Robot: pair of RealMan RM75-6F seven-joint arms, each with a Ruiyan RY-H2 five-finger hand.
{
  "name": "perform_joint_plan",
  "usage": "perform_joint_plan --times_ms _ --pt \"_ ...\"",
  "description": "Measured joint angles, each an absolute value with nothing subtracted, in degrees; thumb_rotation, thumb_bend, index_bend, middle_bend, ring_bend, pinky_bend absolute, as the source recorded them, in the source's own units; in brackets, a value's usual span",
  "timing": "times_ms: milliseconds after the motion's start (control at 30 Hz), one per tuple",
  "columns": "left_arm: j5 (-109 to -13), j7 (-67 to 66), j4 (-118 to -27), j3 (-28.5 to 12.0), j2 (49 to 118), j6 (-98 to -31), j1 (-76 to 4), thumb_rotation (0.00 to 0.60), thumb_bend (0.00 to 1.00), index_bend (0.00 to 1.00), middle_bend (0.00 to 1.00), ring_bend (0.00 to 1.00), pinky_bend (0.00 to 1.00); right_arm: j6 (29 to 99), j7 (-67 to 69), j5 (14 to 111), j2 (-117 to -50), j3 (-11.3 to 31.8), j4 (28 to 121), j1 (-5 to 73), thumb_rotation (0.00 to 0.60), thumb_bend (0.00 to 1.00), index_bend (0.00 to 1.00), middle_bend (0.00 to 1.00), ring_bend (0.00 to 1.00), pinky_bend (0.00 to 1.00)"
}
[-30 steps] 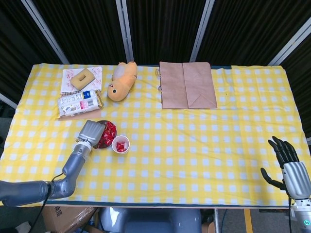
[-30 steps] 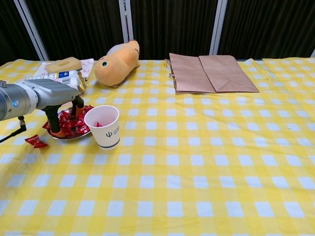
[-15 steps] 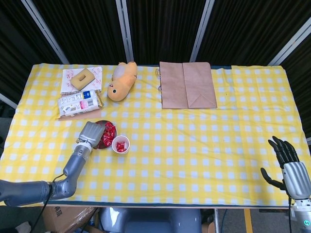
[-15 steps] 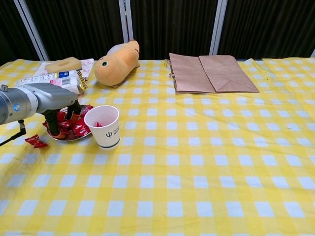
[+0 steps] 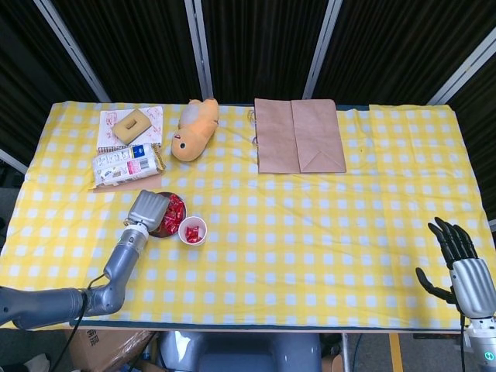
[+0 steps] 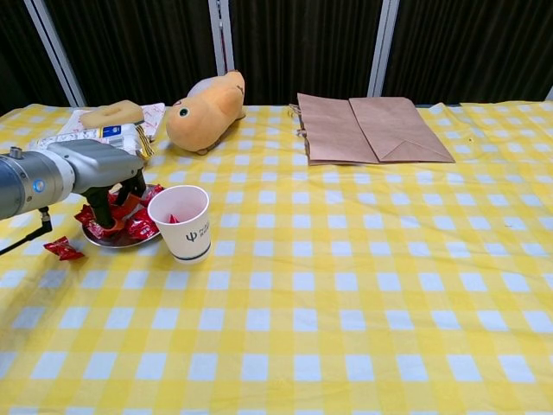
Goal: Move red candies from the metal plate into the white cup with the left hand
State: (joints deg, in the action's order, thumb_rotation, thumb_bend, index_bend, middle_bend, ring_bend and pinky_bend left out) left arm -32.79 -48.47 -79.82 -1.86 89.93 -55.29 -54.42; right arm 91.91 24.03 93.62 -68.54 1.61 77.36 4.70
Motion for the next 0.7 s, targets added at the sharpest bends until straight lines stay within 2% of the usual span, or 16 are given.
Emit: perform_joint_plan --times_ms 333,700 --pt "-34.47 -47.20 -79.71 -2.46 89.86 -56.16 -53.53 0.600 0.38 0.64 0.63 0.97 0.93 92.08 24.07 93.65 -68.59 1.67 77.25 4.68 0.600 0.42 0.00 0.00 0.00 0.00" --pt "-36.67 -46.27 -84.29 -4.19 86.26 -58.04 -53.20 0.600 0.38 0.63 0.63 0.97 0.93 92.11 24.16 93.61 -68.53 1.71 77.29 4.66 0.600 0.42 0.00 0.00 0.00 0.00"
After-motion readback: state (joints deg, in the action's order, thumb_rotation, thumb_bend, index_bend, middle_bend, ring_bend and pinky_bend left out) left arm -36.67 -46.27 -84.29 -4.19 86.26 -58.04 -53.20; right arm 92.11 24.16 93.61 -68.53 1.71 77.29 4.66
